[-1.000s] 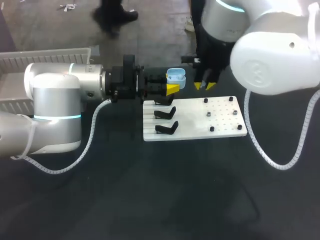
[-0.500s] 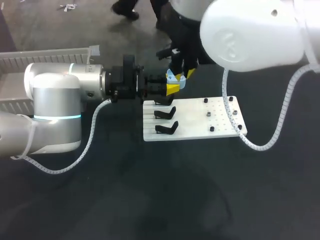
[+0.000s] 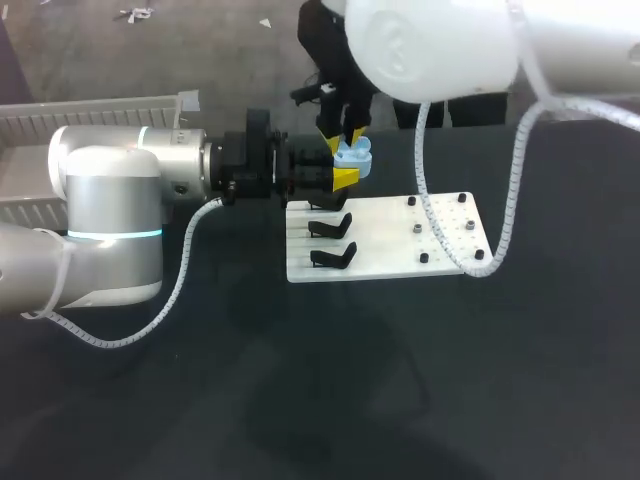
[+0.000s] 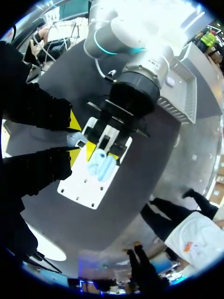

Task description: Pick up each earbud case from the left stands, insert the matching earbuds, close the lid, and place the case in the box.

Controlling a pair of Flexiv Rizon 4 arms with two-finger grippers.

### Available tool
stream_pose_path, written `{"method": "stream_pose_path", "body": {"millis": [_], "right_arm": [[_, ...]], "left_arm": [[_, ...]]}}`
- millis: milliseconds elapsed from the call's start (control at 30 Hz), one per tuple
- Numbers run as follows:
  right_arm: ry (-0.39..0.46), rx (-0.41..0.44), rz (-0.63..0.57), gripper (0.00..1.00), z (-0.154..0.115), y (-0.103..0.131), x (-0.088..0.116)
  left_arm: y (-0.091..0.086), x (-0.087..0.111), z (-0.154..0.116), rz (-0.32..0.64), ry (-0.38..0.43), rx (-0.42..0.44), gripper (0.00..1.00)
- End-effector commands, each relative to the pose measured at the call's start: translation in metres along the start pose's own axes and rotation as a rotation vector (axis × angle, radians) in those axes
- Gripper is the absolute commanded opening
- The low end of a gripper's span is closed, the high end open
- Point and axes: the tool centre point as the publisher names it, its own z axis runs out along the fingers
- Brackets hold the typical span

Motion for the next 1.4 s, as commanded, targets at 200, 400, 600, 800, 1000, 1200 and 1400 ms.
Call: {"method": "stream_pose_path", "body": {"millis": [200,400,600,800,1000,1200,1400], "right_arm": [[0.042,-0.002,0.000,0.00,-0.001,0.000,-0.005],[0.042,-0.019,-0.001,0.00,0.001,-0.004,-0.006],[0.014,-0.009,-0.053,0.00,0.004,-0.012,-0.009],[0.027,0.015,-0.106,0.00,0.010,-0.018,-0.012],[0.045,0.037,-0.122,0.00,0.017,-0.022,-0.012],[0.043,0.043,-0.119,0.00,0.021,-0.026,-0.013],[0.052,0.057,-0.110,0.00,0.027,-0.027,-0.014]], "left_arm": [[0.000,0.000,0.000,0.001,-0.001,-0.002,0.00],[0.000,0.000,0.000,0.001,-0.001,-0.002,0.00],[0.000,0.000,0.000,0.001,-0.001,-0.002,0.00],[0.000,0.000,0.000,0.001,-0.001,-0.002,0.00],[0.000,0.000,0.000,0.001,-0.001,-0.002,0.00],[0.000,0.000,0.000,0.001,-0.001,-0.002,0.00],[0.000,0.000,0.000,0.001,-0.001,-0.002,0.00]]}}
